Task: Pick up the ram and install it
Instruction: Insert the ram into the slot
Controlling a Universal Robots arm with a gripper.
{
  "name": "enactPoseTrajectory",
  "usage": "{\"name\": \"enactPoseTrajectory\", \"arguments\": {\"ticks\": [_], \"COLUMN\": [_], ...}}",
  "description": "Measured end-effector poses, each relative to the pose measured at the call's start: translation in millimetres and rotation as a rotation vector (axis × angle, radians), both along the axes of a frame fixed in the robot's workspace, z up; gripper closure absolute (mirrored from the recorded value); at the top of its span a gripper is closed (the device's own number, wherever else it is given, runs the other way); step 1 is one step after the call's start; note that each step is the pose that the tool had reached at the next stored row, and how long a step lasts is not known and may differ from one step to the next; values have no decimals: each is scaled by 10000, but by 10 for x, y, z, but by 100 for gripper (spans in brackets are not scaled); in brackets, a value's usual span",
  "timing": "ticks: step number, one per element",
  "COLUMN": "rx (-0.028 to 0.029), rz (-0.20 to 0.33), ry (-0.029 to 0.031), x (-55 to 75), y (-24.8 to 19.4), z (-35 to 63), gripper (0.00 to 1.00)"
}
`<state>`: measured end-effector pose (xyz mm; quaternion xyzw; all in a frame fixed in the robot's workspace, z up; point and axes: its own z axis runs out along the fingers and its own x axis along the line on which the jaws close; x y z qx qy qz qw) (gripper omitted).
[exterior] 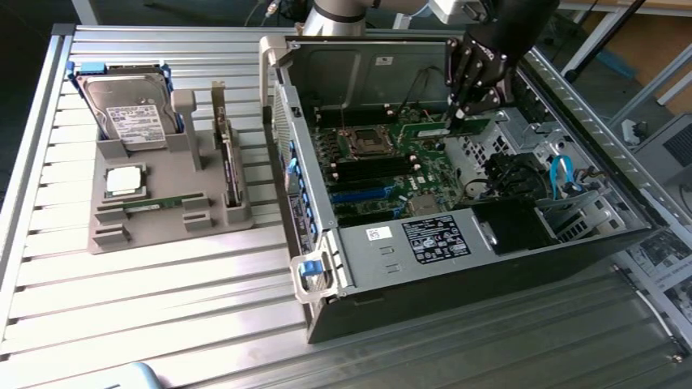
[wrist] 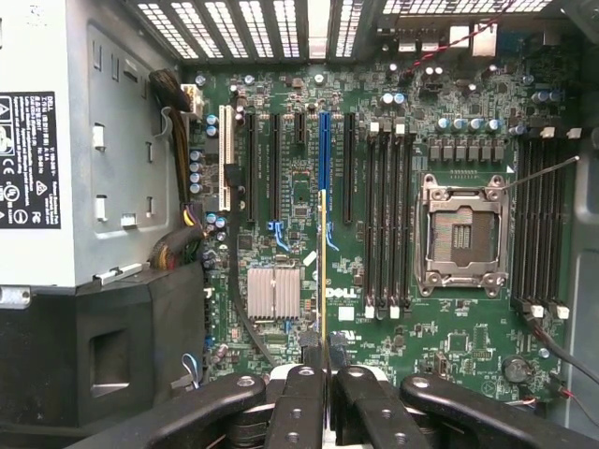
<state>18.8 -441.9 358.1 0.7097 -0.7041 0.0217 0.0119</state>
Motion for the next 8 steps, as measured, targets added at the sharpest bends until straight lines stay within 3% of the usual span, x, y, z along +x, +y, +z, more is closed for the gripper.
{"name": "enactPoseTrajectory", "arguments": {"ticks": [8], "rx": [0], "rz": [0], "ry": [0], "x": [0], "y": [0], "z": [-22], "gripper": [88]}}
